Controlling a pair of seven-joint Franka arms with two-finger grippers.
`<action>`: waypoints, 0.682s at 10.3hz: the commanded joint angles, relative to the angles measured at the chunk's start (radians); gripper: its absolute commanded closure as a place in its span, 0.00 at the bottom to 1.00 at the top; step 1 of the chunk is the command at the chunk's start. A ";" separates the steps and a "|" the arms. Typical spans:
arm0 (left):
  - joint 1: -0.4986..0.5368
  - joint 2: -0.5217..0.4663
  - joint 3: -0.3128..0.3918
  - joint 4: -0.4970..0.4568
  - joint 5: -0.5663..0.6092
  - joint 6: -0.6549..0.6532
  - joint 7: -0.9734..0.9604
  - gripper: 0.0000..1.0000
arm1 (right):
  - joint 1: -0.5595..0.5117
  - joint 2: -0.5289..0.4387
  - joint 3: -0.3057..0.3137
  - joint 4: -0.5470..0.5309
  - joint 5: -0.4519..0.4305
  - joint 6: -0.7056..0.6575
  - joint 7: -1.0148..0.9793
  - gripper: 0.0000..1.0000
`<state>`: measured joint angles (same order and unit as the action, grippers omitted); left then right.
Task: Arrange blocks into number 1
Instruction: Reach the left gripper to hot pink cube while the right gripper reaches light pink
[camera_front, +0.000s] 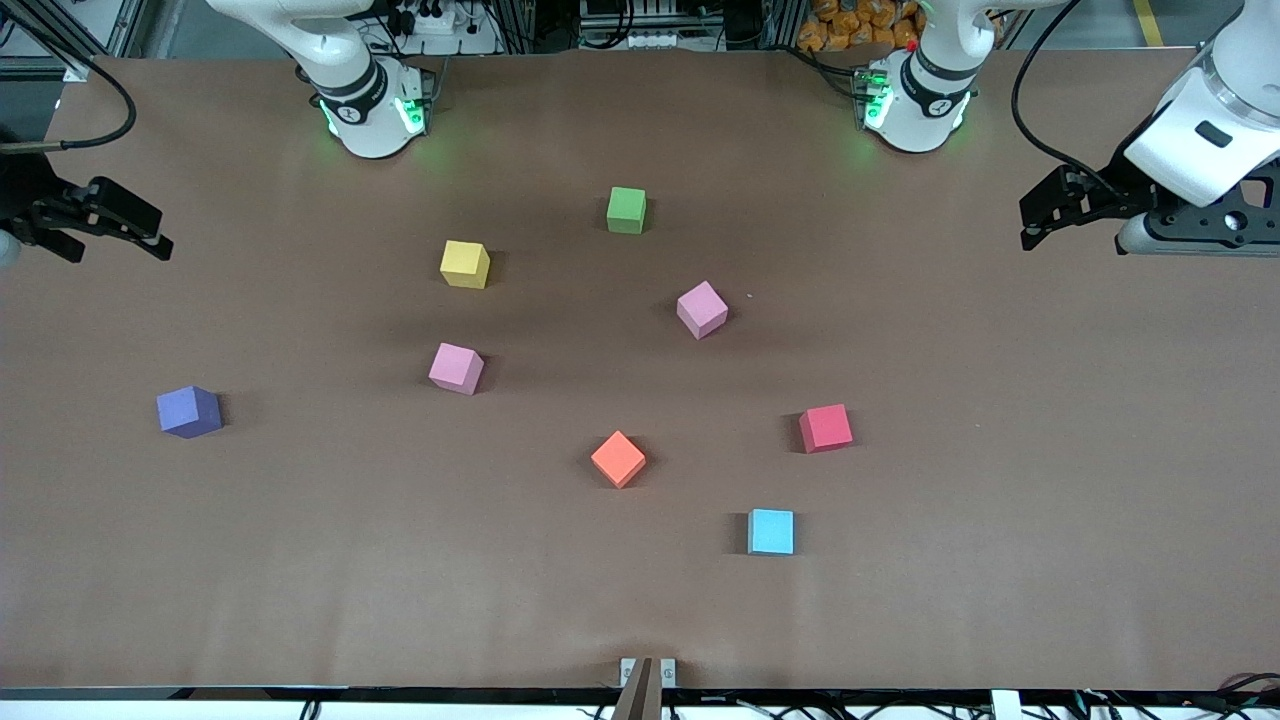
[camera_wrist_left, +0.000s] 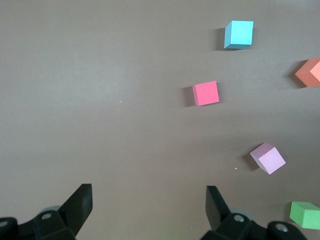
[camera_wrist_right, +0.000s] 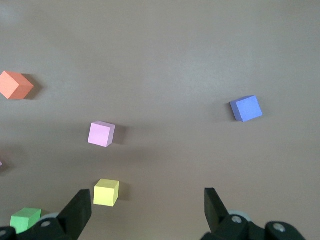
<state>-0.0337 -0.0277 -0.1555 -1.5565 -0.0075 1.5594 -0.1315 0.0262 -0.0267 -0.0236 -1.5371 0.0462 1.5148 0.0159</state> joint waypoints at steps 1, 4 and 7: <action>0.009 -0.012 -0.007 -0.004 -0.016 -0.005 0.019 0.00 | -0.003 0.023 -0.009 0.044 -0.005 -0.048 -0.014 0.00; -0.003 0.018 -0.009 -0.004 -0.012 0.001 0.015 0.00 | -0.002 0.022 -0.010 0.040 -0.005 -0.048 -0.014 0.00; -0.014 0.076 -0.018 -0.008 -0.011 0.043 0.007 0.00 | -0.002 0.024 -0.009 -0.004 0.000 -0.045 -0.013 0.00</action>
<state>-0.0403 0.0162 -0.1642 -1.5646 -0.0075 1.5753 -0.1315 0.0241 -0.0105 -0.0311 -1.5359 0.0454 1.4762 0.0129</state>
